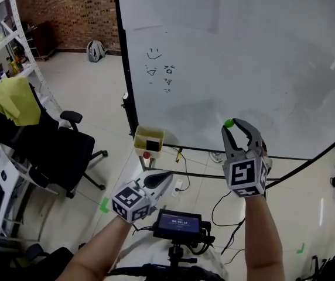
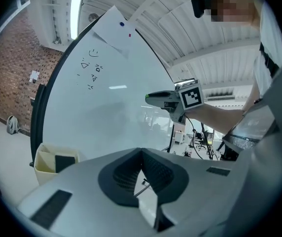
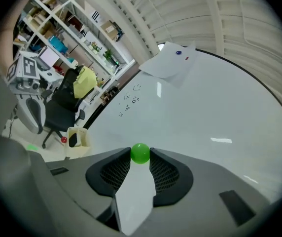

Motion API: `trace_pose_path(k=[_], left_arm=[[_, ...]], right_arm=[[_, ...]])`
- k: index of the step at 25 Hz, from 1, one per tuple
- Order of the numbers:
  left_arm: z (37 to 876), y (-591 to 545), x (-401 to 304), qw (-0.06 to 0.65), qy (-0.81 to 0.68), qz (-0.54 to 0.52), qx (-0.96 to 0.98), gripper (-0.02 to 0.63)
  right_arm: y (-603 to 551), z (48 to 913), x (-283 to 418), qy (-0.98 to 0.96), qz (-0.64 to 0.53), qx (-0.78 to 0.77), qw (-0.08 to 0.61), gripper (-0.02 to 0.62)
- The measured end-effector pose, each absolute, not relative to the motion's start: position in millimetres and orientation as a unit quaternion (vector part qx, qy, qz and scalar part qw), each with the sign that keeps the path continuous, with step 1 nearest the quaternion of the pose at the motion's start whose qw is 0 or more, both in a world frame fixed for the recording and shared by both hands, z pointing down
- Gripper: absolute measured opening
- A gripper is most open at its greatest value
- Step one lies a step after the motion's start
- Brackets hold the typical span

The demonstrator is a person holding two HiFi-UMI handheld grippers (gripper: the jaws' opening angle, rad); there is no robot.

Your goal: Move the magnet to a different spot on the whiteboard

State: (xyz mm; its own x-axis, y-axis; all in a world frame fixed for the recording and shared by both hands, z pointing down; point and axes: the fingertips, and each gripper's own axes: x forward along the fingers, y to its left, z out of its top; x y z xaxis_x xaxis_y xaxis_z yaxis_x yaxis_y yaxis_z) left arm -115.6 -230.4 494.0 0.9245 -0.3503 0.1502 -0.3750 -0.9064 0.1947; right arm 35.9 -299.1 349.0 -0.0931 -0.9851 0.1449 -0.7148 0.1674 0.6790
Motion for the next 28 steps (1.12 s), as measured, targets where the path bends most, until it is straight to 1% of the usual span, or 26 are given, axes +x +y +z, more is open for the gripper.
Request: trace_pose_path(k=[4,12,18,24,28], left_arm=[[490,-218,-95,0.117,-0.197,0.045,0.972,0.023],[487,-180,-51,0.138,-0.205,0.038,0.968,0.023],[484,-161,-22,0.139,-0.211,0.038,0.967,0.023],[477,-145,11,0.133,-0.210,0.032,0.968,0.023],[474,-133,33,0.128,-0.207,0.032,0.969,0.023]], right_arm=[[-270,357,62,-0.726,-0.194,0.601,0.271,0.153],[-212,370,115,-0.771,-0.129,0.593,0.195,0.153],[-179,382,150,-0.799,-0.089,0.578,0.140,0.153],[-145,397,184,-0.817,-0.051,0.567,0.097,0.153],[-122,416,210,-0.816,-0.028,0.572,0.086,0.153]])
